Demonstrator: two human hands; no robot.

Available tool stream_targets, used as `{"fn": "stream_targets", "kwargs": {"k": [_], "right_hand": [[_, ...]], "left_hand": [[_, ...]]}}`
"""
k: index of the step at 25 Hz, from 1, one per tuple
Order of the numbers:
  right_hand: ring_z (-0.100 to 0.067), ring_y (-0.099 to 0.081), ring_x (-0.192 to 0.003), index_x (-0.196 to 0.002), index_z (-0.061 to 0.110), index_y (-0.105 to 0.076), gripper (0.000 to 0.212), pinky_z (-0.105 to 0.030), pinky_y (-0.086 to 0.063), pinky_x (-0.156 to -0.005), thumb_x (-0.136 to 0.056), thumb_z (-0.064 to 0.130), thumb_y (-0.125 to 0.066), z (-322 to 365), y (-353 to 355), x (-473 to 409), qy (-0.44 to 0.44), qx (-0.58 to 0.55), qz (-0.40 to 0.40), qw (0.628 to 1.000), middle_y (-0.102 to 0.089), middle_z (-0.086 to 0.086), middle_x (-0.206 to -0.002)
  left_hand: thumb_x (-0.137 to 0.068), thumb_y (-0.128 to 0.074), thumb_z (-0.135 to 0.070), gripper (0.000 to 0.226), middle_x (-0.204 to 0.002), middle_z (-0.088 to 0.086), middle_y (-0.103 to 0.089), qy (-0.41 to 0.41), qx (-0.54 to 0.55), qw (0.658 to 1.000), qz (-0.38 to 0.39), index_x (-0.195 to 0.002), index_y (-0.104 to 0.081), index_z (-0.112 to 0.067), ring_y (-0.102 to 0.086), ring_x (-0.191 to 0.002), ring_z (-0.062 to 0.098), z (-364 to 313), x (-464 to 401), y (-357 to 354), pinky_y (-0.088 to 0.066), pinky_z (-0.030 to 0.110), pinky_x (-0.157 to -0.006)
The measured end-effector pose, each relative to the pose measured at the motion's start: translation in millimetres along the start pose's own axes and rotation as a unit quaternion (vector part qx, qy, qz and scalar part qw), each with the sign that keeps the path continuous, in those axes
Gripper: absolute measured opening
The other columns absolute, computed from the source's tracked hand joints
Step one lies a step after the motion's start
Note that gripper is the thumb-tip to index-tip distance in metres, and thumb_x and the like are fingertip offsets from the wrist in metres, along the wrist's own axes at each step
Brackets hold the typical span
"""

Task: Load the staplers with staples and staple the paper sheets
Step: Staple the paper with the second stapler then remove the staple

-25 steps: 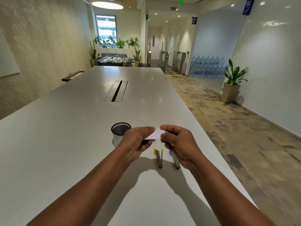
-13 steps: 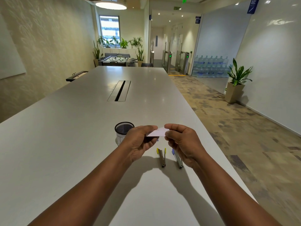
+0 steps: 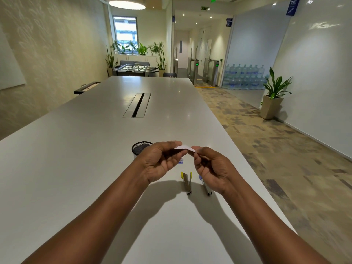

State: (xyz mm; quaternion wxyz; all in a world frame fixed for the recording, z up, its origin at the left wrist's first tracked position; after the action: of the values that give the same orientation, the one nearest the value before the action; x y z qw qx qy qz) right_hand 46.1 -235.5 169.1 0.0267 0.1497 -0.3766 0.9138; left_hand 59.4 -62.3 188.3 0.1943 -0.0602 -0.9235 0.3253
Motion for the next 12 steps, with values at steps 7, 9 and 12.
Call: {"fn": "stream_targets", "kwargs": {"k": [7, 9, 12], "right_hand": [[-0.016, -0.071, -0.062, -0.102, -0.014, -0.069, 0.018, -0.019, -0.059, -0.056, -0.085, -0.010, -0.069, 7.1, -8.0, 2.2, 0.021, -0.012, 0.012, 1.000, -0.072, -0.026, -0.091], [-0.016, -0.072, -0.062, -0.105, -0.016, -0.068, 0.023, -0.019, -0.060, -0.058, -0.084, -0.010, -0.070, 8.3, -8.7, 1.8, 0.030, -0.005, 0.011, 0.999, -0.072, -0.026, -0.088], [-0.016, -0.072, -0.062, -0.101, -0.013, -0.071, 0.018, -0.020, -0.060, -0.059, -0.083, -0.009, -0.072, 8.5, -7.7, 0.7, 0.040, 0.034, 0.001, 0.999, -0.074, -0.025, -0.085]], "left_hand": [[-0.092, -0.055, 0.005, 0.018, -0.094, 0.027, -0.075, 0.006, 0.008, 1.000, -0.011, -0.104, -0.068, 0.010, -0.076, -0.074, 0.030, 4.2, -3.8, 3.6, -0.063, 0.031, -0.068], [-0.092, -0.058, 0.004, 0.017, -0.095, 0.027, -0.074, 0.008, 0.009, 1.000, -0.013, -0.103, -0.069, 0.010, -0.076, -0.075, 0.028, 5.4, -4.3, 4.6, -0.062, 0.031, -0.073], [-0.088, -0.066, 0.001, 0.013, -0.091, 0.026, -0.075, 0.003, -0.001, 1.000, -0.012, -0.097, -0.071, 0.010, -0.076, -0.071, 0.026, 3.7, -3.1, 4.9, -0.062, 0.028, -0.068]]}}
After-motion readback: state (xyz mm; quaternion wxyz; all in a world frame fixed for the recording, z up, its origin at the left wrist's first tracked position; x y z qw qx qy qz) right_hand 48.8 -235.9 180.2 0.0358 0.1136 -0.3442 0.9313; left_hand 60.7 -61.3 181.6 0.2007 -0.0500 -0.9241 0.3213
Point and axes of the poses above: each hand's wrist, its own x-axis away from the middle knuckle, its own y-axis out of the back of the hand, z = x × y, the point moved 2 cm from there along -x, towards the middle knuckle
